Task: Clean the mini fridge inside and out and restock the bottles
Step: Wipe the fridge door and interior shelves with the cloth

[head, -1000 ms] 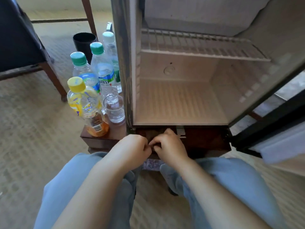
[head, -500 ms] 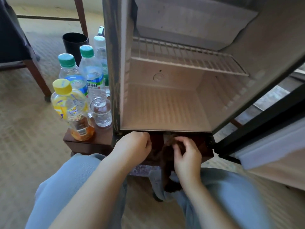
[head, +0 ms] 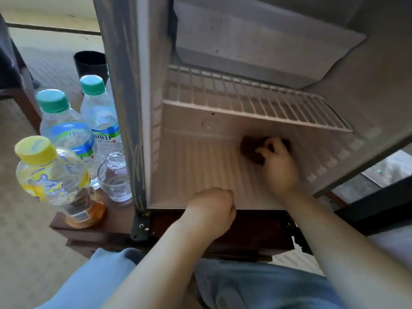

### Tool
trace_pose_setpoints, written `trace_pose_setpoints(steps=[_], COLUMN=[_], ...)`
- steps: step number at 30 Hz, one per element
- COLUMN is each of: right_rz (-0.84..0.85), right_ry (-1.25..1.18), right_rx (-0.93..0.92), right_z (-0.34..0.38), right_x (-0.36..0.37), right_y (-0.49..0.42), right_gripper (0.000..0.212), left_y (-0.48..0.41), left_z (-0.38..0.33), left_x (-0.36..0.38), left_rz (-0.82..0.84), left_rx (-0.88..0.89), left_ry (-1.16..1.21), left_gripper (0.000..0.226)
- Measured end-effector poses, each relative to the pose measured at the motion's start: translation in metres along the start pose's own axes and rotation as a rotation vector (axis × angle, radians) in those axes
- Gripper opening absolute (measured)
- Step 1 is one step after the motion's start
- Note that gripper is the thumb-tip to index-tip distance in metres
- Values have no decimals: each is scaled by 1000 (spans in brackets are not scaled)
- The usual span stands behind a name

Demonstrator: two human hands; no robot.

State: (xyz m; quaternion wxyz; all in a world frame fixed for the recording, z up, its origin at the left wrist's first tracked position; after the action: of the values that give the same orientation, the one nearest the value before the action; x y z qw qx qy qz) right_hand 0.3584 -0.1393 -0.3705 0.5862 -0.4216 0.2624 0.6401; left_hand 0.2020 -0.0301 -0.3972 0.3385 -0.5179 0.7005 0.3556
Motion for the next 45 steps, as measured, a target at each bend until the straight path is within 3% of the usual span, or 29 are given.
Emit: trace_pose_setpoints(steps=[4, 6, 10, 14, 16, 18, 21, 24, 26, 29, 33, 39, 43, 45], right_rz=[15, 82, 97, -103, -126, -42, 46, 9, 9, -23, 10, 45, 143, 137], right_ry=[366, 410, 558, 799, 965, 1083, 1026, 996, 988, 993, 1054, 1105, 1198, 1227], right_rx=[8, 20, -20, -329, -353, -251, -202, -271, -283, -319, -313, -150, -84, -100], right_z=[-23, -25, -18, 28, 29, 14, -10, -32, -38, -33, -21, 2, -6, -13], right_x=[47, 66, 60, 25, 21, 25, 33, 26, 21, 20, 23, 37, 44, 43], right_y=[-25, -34, -53, -53, -49, -33, 16, 64, 76, 74, 48, -23, -17, 8], right_gripper=[52, 64, 43, 24, 27, 38, 45, 49, 44, 20, 15, 73, 54, 55], left_y=[-14, -19, -28, -31, -32, -32, -28, -19, -14, -11, -19, -38, -41, -40], left_z=[2, 3, -2, -16, -23, -26, -21, -18, -16, -10, -4, 11, 2, -1], left_x=[1, -1, -8, -4, 2, 6, 7, 11, 14, 16, 3, -21, -24, -18], left_rz=[-11, -12, -53, -74, -59, -38, -11, 19, 23, 12, -39, -104, -97, -54], left_rx=[11, 12, 40, 84, 104, 109, 81, 67, 69, 71, 96, 78, 109, 114], left_ry=[-32, -26, -31, -19, -3, 16, 45, 18, 2, -24, -63, -28, -9, -8], left_gripper=[27, 28, 28, 28, 29, 30, 28, 28, 28, 28, 30, 28, 28, 29])
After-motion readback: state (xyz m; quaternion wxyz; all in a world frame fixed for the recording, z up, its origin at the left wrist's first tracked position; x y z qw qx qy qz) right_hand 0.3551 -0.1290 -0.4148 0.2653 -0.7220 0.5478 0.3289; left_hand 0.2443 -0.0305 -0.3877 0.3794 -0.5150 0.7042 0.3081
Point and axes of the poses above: each hand's wrist, its own y-axis away from the middle knuckle, its own x-axis out of the palm, z = x × y, the point moved 10 cm from there along -y, towards the middle knuckle, and after that the axes turned 7 degrees about x, right-handed, at the moved point
